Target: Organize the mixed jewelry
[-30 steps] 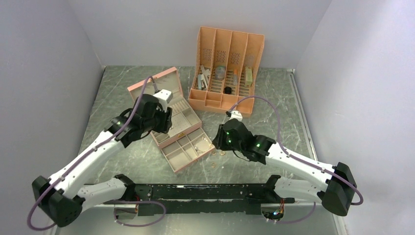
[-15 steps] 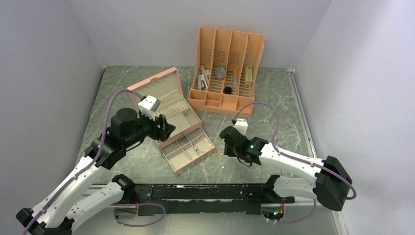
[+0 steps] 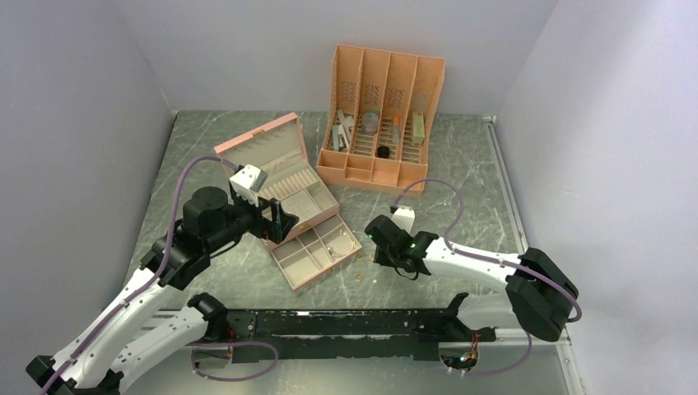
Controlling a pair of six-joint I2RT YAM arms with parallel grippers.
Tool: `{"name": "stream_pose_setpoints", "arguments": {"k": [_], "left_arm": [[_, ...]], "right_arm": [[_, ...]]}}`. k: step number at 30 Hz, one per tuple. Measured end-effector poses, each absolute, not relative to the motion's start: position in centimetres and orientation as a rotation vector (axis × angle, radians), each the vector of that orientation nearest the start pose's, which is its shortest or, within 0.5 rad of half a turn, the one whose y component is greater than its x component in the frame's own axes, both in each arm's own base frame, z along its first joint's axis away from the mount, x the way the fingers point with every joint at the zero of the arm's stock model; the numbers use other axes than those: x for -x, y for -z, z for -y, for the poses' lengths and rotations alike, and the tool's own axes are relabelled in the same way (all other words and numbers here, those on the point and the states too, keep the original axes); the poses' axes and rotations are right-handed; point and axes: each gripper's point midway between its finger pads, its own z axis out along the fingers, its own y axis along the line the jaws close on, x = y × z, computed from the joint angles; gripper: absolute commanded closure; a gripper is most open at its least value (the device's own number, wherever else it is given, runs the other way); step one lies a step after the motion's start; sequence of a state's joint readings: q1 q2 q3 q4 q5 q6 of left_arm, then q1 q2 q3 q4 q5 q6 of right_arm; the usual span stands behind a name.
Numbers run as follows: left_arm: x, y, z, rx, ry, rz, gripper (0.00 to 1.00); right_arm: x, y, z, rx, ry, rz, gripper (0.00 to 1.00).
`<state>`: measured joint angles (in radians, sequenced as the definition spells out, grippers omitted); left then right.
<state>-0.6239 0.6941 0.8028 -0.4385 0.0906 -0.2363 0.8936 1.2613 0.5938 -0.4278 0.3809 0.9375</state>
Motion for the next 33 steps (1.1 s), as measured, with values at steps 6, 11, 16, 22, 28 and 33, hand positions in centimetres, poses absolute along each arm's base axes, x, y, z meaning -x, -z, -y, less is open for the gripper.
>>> {"name": "stream_pose_setpoints", "arguments": {"k": [6, 11, 16, 22, 28, 33], "left_arm": [[-20.8, -25.0, 18.1, -0.438, 0.664, -1.902, 0.03], [-20.6, -24.7, 18.0, -0.431, 0.668, -1.907, 0.03], [-20.6, -24.7, 18.1, -0.424, 0.673, -1.911, 0.03], [-20.6, -24.7, 18.1, -0.421, 0.676, -1.912, 0.03], [-20.7, -24.3, 18.2, -0.407, 0.681, -1.932, 0.03], [-20.6, -23.5, 18.5, -0.407, 0.697, -1.959, 0.07]], "right_arm": [[-19.4, -2.4, -19.3, -0.210, -0.242, -2.545, 0.69], [-19.5, -1.8, -19.3, -0.225, -0.228, -2.556, 0.71], [-19.6, -1.6, -19.3, -0.240, -0.222, -2.558, 0.75], [-19.7, -1.4, -19.3, -0.246, -0.214, -2.555, 0.84], [-19.8, -1.3, -19.3, -0.245, -0.211, -2.552, 0.97], [-19.8, -1.4, -19.3, -0.241, -0.217, -2.554, 1.00]]}}
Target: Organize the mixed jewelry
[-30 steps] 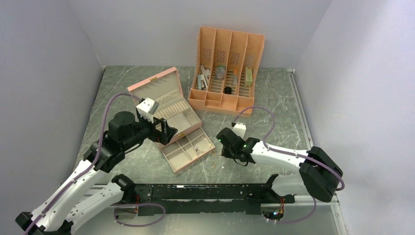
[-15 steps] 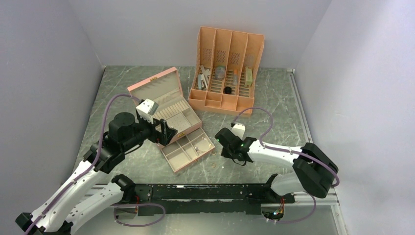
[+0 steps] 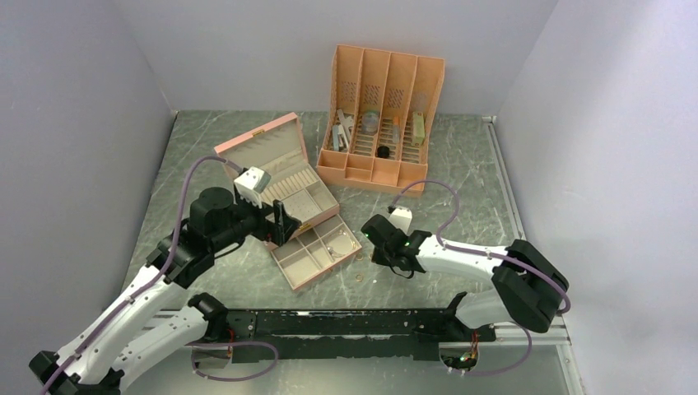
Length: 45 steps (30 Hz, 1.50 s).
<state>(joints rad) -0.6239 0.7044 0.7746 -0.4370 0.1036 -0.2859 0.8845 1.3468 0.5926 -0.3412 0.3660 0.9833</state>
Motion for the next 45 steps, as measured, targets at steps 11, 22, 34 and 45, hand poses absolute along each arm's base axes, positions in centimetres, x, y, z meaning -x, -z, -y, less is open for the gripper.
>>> {"name": "stream_pose_setpoints", "arguments": {"k": [11, 22, 34, 45], "left_arm": [[-18.9, -20.7, 20.3, -0.437, 0.839, -2.055, 0.11], [-17.0, -20.7, 23.3, -0.466, 1.095, -2.100, 0.15], [-15.9, -19.2, 25.4, -0.352, 1.303, -2.228, 0.29], [-15.4, -17.7, 25.9, -0.140, 1.422, -2.305, 0.47]], "right_arm": [[-19.4, -4.1, -19.3, -0.214, -0.297, -2.520, 1.00], [-19.1, -10.8, -22.0, -0.139, -0.514, -2.406, 1.00], [-17.9, -16.7, -27.4, 0.031, -0.671, -2.302, 1.00], [-16.0, -18.1, -30.9, 0.137, -0.683, -2.249, 1.00]]}}
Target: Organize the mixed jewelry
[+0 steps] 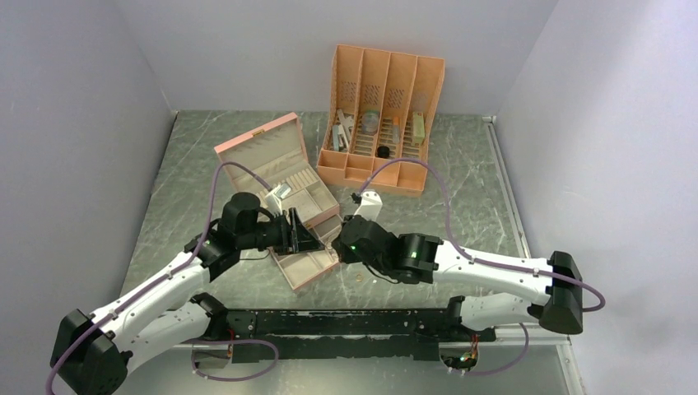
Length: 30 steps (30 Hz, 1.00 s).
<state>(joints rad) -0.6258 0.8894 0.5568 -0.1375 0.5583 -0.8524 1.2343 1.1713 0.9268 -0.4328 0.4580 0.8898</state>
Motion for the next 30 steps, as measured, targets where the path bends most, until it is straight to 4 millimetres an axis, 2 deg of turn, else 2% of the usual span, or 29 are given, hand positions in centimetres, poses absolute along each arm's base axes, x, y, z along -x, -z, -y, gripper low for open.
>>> {"name": "stream_pose_setpoints", "arguments": {"k": [9, 17, 23, 30], "left_arm": [[-15.1, -18.1, 26.4, -0.079, 1.507, -2.297, 0.60], [-15.0, -17.9, 26.4, -0.052, 1.521, -2.309, 0.75], [-15.0, -18.2, 26.5, -0.046, 1.534, -2.302, 0.95], [-14.9, -18.3, 26.5, -0.048, 1.542, -2.297, 0.95]], "right_arm": [[-15.4, -18.8, -32.8, 0.173, -0.651, -2.210, 1.00], [-15.3, -18.9, -33.0, 0.181, -0.620, -2.189, 1.00], [-15.3, -18.7, -33.1, 0.183, -0.608, -2.188, 1.00], [-15.2, -18.7, -33.2, 0.185, -0.609, -2.188, 1.00]]}}
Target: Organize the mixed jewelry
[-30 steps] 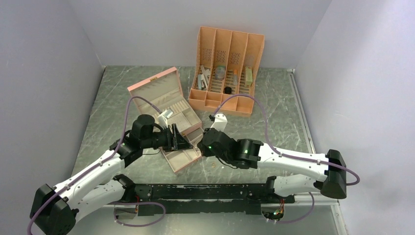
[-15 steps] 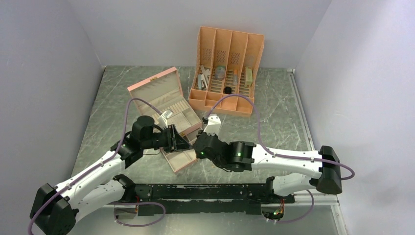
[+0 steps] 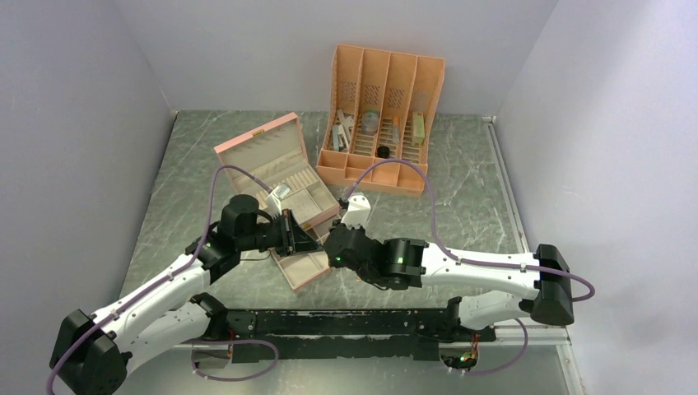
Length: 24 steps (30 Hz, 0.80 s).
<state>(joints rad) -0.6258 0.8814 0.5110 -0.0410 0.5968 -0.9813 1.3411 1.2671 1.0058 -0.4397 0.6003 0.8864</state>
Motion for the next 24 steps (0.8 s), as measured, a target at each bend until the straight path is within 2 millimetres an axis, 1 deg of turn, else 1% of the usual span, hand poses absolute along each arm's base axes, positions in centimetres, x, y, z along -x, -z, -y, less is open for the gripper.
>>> {"name": "stream_pose_setpoints", "arguments": {"k": [2, 7, 8, 13, 17, 19, 22, 24], "left_arm": [[-14.9, -18.4, 26.5, -0.050, 1.543, -2.293, 0.95], [-14.8, -18.7, 26.2, -0.076, 1.528, -2.269, 0.95], [-14.8, -18.8, 26.2, -0.086, 1.524, -2.262, 0.95], [-14.7, -19.2, 26.1, -0.149, 1.501, -2.222, 0.95], [-14.6, -19.5, 25.9, -0.193, 1.488, -2.190, 0.95], [-14.5, -20.0, 25.8, -0.219, 1.493, -2.160, 0.95], [-14.2, -21.3, 26.0, -0.276, 1.521, -2.091, 0.95], [-13.9, -22.2, 26.1, -0.322, 1.552, -2.041, 0.95]], "right_arm": [[-15.2, -18.7, -33.2, 0.182, -0.612, -2.188, 0.99], [-15.0, -19.2, -33.2, 0.167, -0.644, -2.181, 0.78], [-15.0, -19.3, -33.1, 0.166, -0.653, -2.178, 0.76], [-14.9, -20.1, -32.1, 0.164, -0.696, -2.165, 0.74], [-15.2, -21.2, -30.6, 0.155, -0.789, -2.144, 0.72], [-15.4, -21.8, -30.1, 0.160, -0.855, -2.127, 0.71], [-15.3, -22.6, -29.8, 0.193, -0.959, -2.100, 0.70], [-14.9, -23.3, -30.2, 0.235, -1.041, -2.080, 0.64]]}}
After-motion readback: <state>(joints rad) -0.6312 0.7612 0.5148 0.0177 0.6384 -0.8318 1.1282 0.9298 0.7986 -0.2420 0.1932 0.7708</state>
